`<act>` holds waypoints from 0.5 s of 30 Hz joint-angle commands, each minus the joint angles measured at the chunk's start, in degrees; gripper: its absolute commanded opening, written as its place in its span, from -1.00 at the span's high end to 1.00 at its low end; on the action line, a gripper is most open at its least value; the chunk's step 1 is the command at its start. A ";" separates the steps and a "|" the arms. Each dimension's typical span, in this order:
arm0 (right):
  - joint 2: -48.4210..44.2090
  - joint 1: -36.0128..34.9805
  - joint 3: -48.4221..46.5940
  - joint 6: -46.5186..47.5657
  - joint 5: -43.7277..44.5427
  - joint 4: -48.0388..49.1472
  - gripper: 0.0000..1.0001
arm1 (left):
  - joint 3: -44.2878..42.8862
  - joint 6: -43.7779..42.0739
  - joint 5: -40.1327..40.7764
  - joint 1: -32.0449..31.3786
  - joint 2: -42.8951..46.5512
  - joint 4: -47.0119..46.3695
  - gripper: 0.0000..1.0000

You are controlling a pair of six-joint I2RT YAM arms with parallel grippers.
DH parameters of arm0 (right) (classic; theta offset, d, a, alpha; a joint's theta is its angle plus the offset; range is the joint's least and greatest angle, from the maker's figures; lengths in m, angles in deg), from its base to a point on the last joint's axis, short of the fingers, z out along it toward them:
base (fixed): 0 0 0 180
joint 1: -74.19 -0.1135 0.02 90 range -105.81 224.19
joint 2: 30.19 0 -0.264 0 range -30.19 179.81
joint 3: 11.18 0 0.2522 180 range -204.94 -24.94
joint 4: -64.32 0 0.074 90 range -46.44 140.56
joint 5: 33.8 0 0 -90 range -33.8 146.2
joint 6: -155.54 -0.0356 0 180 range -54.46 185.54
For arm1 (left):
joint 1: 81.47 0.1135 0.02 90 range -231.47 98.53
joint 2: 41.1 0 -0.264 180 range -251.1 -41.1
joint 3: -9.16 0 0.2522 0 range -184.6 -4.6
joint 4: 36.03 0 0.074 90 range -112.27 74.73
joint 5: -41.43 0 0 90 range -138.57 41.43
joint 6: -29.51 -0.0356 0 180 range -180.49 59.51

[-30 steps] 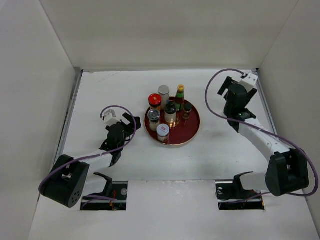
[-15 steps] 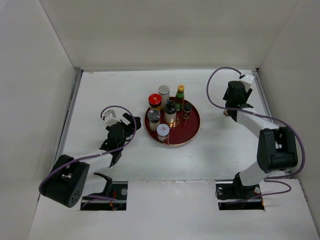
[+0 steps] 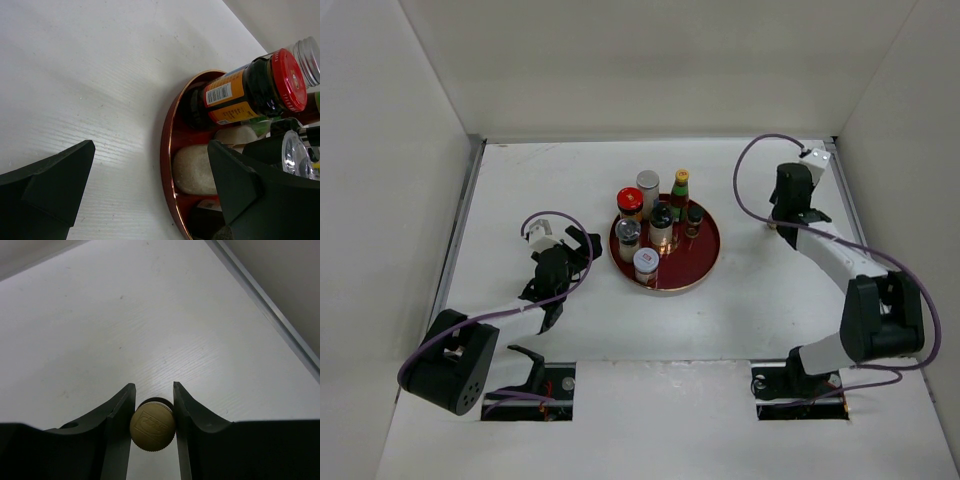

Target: Organize the condiment bottles

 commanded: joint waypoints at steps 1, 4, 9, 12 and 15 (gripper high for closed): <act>-7.83 -4.87 0.85 -1.09 0.96 3.37 0.29 | -0.89 0.37 0.59 0.42 0.35 -2.51 -1.00; -11.00 -9.97 3.75 -1.09 1.57 3.37 0.28 | -0.72 0.29 0.58 0.42 1.31 -2.42 -1.00; -15.49 -20.24 7.36 -1.88 0.87 2.66 0.26 | -0.45 0.20 1.64 0.60 1.57 -2.33 -1.00; -15.76 -27.71 7.55 -2.67 1.31 3.54 0.25 | -0.10 0.11 2.34 0.60 2.72 -2.24 -1.00; -13.48 -32.91 5.44 -2.76 1.22 4.50 0.25 | -0.01 -0.07 2.96 0.68 2.98 -1.81 -1.00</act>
